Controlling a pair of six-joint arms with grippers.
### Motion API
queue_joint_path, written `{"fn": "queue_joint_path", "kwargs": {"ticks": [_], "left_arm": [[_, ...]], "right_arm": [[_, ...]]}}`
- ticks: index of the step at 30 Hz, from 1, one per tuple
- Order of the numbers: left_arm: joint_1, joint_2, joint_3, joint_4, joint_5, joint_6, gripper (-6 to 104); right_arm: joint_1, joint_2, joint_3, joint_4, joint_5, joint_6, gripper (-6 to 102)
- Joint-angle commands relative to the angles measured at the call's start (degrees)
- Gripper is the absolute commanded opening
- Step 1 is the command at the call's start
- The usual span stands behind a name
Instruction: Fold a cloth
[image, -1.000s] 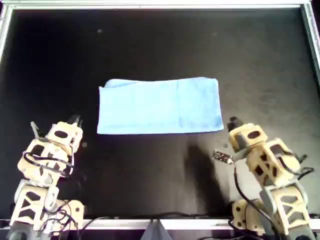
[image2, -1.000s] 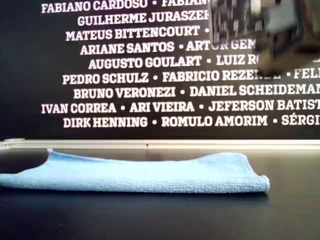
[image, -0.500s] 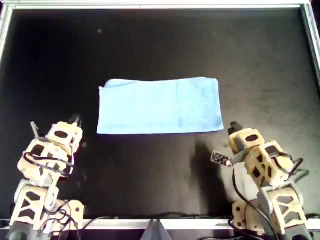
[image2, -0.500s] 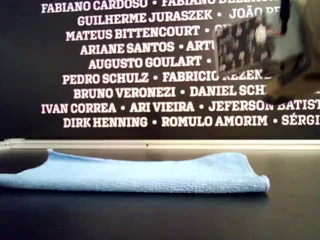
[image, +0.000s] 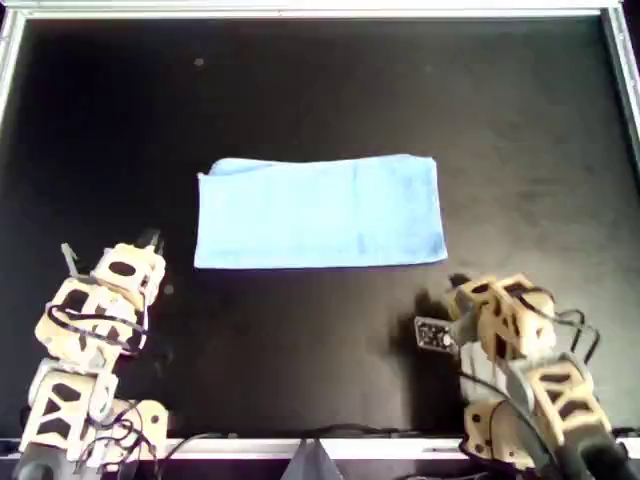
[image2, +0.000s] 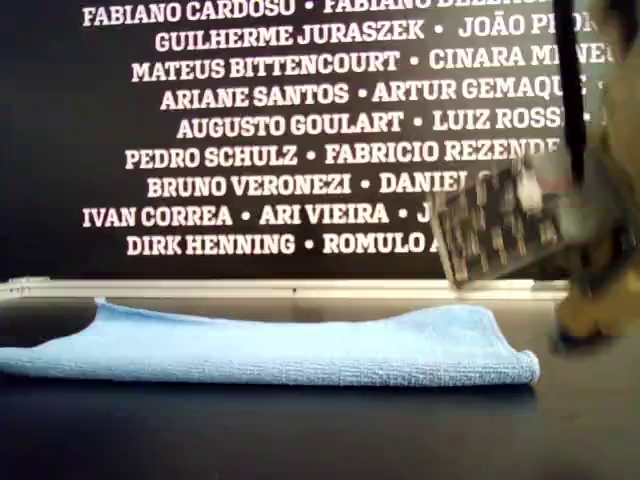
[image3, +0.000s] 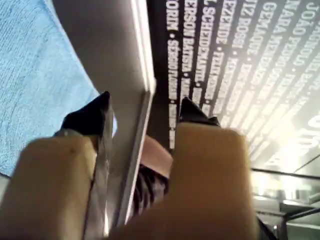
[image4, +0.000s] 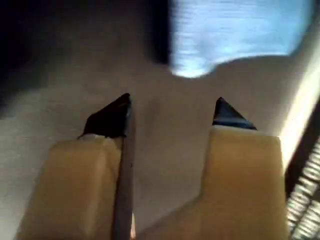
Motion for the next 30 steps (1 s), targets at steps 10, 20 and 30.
{"fn": "queue_joint_path", "kwargs": {"ticks": [10,20,30], "left_arm": [[0.53,-0.09,-0.97,-0.09,-0.18,0.35,48],[0.53,-0.09,-0.97,-0.09,-0.18,0.35,48],[0.53,-0.09,-0.97,-0.09,-0.18,0.35,48]], "right_arm": [[0.44,-34.98,-31.11,-2.55,-0.35,0.79,65],[0.35,-45.97,-37.18,-2.55,-0.44,0.88,65],[-0.18,-49.13,-40.34,-2.55,0.18,0.88,65]]}}
